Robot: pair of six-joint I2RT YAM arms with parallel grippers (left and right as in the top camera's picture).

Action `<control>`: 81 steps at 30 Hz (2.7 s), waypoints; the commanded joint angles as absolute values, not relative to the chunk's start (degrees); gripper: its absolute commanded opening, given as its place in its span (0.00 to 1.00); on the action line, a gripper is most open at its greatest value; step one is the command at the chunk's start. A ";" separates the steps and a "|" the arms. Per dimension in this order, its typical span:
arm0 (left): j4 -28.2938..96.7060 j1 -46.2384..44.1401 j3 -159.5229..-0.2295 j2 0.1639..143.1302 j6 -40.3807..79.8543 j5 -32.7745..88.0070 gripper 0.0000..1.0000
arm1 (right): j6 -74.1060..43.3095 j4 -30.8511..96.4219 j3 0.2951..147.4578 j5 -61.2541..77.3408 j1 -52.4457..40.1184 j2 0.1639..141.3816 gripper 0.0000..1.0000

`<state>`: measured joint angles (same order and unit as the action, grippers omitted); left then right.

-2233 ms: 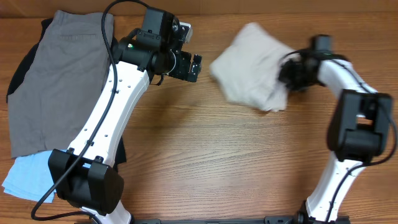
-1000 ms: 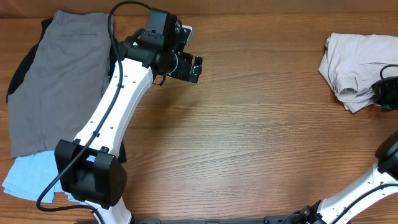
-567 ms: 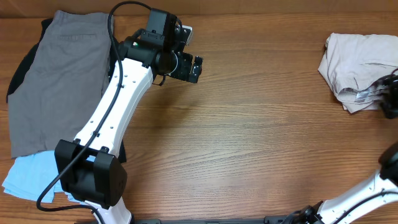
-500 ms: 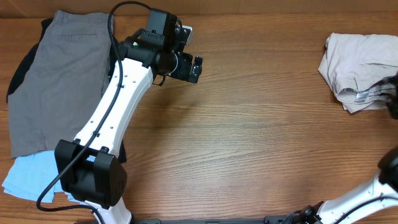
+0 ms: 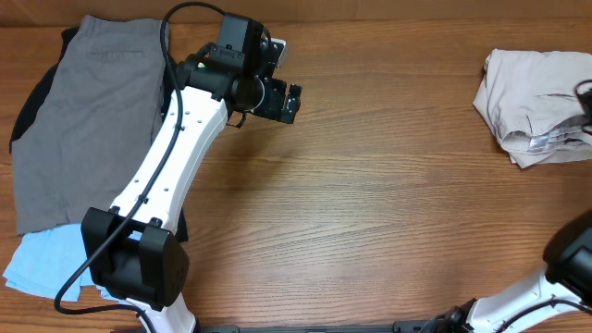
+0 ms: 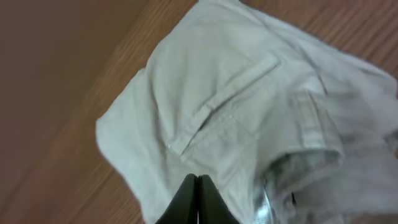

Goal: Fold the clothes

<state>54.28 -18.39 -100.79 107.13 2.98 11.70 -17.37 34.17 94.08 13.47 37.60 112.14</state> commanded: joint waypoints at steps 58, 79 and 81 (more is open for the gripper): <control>54.63 -18.39 -101.32 107.92 2.96 7.03 1.00 | -21.56 57.39 99.63 6.46 -7.44 79.40 1.00; 54.63 -18.39 -101.32 107.92 2.96 7.03 1.00 | -7.68 64.36 99.42 -0.82 -19.33 79.24 1.00; 54.63 -18.39 -101.32 107.92 2.96 7.03 1.00 | -5.63 61.06 98.39 -0.80 -18.55 78.54 1.00</control>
<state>54.68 -18.37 -100.79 107.15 2.98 7.62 -11.20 64.47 98.98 0.51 -19.86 80.09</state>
